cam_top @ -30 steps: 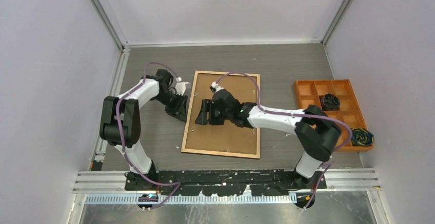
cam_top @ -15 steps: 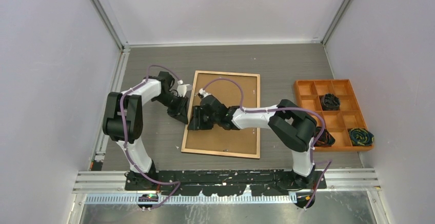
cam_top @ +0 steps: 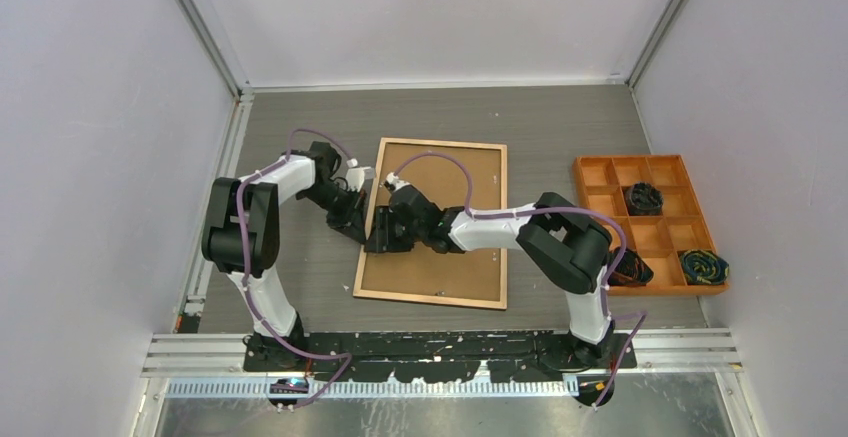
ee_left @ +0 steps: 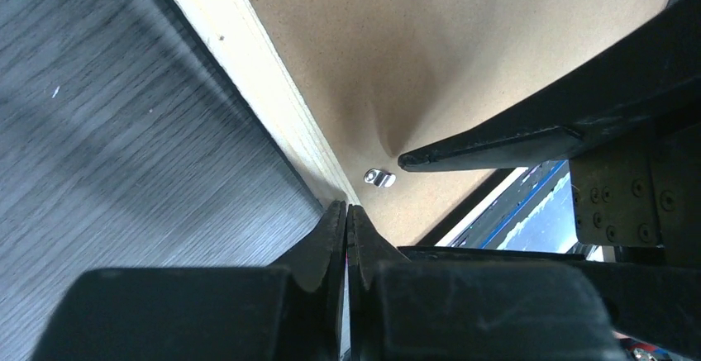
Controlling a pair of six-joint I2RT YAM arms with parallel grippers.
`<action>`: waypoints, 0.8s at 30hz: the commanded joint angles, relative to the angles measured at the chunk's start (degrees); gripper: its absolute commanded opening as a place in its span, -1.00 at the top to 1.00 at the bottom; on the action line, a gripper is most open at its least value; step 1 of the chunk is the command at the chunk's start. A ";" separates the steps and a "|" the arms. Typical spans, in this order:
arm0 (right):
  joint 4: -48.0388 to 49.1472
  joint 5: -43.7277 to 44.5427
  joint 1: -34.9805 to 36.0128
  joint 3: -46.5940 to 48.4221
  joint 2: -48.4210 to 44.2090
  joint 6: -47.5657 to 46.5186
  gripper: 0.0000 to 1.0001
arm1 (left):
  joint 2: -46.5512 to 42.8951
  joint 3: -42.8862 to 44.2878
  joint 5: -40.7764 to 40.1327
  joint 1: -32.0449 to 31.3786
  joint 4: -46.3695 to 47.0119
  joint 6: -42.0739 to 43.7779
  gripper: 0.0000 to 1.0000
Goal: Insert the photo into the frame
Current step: Install the photo frame at the center of the board.
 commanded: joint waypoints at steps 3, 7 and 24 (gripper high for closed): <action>3.66 -0.67 0.01 1.22 1.48 -0.47 0.06 | 0.30 -0.30 1.04 -0.10 0.49 1.20 0.99; 4.13 -1.12 0.02 0.99 1.85 -0.33 0.07 | 0.79 -0.19 1.11 0.10 0.33 1.41 0.99; 6.58 -4.05 0.06 1.82 3.73 2.94 0.20 | 0.41 -0.11 1.31 0.29 0.04 2.11 0.99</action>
